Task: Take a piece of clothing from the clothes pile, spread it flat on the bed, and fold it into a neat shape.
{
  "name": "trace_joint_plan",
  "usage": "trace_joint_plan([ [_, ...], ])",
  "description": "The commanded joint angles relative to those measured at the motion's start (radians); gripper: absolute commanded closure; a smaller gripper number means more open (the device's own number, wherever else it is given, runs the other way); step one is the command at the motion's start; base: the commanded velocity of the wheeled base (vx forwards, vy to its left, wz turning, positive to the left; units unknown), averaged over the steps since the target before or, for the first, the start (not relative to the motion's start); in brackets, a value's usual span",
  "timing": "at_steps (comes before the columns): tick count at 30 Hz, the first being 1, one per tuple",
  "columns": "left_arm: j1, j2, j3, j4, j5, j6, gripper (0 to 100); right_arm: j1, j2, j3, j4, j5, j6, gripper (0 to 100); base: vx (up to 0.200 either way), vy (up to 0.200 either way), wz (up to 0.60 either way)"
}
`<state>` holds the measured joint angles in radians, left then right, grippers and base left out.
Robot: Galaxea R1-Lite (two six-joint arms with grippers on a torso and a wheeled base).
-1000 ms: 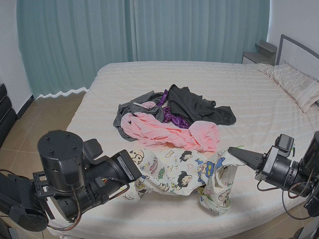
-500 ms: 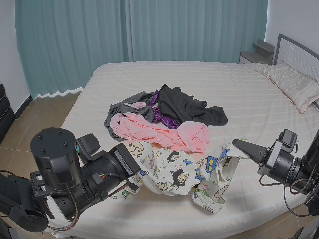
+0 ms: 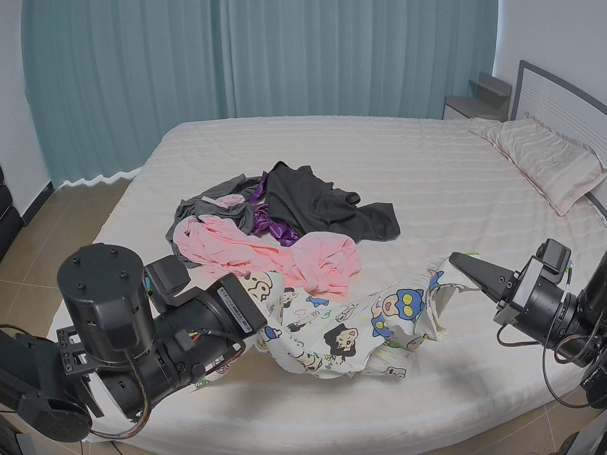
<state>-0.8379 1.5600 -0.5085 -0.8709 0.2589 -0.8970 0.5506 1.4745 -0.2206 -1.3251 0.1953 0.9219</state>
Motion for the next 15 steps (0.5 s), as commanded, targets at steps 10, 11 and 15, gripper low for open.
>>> trace_joint_plan([
  [10,0.010,-0.001,-0.008,-0.002,0.014,-0.002,100,-0.015,-0.002,-0.002,-0.003,-0.001,-0.002,100,0.000,-0.200,0.00],
  [11,0.011,0.000,-0.010,-0.002,0.022,-0.002,100,-0.017,-0.002,-0.003,-0.003,-0.002,-0.002,100,0.000,-0.200,0.00],
  [15,0.011,0.000,-0.012,-0.002,0.029,-0.003,100,-0.029,0.000,-0.006,-0.008,-0.007,-0.003,100,0.000,-0.200,0.00],
])
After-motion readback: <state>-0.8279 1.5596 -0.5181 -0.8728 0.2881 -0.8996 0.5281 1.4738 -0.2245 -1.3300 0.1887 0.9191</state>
